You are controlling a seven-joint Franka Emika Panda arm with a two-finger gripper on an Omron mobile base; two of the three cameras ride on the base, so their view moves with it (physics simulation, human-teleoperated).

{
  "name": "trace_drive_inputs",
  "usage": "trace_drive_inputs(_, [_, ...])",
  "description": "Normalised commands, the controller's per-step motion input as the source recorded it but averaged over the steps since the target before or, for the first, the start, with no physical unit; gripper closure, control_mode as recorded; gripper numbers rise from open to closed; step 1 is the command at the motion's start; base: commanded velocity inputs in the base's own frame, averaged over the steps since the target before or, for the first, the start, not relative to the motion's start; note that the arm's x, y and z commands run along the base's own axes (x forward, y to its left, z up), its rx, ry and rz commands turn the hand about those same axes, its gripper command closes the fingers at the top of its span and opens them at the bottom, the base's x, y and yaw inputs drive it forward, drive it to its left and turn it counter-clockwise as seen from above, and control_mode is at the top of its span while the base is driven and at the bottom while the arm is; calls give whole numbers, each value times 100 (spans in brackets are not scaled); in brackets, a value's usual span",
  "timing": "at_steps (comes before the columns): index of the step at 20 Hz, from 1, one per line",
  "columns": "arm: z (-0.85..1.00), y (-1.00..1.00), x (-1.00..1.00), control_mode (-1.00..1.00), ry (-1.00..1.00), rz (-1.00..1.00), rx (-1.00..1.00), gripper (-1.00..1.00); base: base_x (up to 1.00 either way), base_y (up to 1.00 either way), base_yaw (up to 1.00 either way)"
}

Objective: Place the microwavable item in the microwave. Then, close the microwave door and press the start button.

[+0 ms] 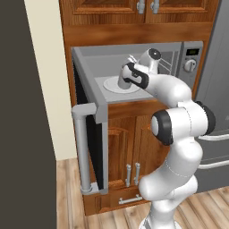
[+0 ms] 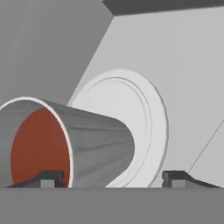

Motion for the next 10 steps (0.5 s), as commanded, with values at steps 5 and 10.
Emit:
trace_drive_inputs(5, [15, 0, 0, -100, -14, 0, 0, -100, 0, 0, 0])
trace_drive_inputs(10, [26, 0, 0, -100, -22, 0, 0, -100, 0, 0, 0])
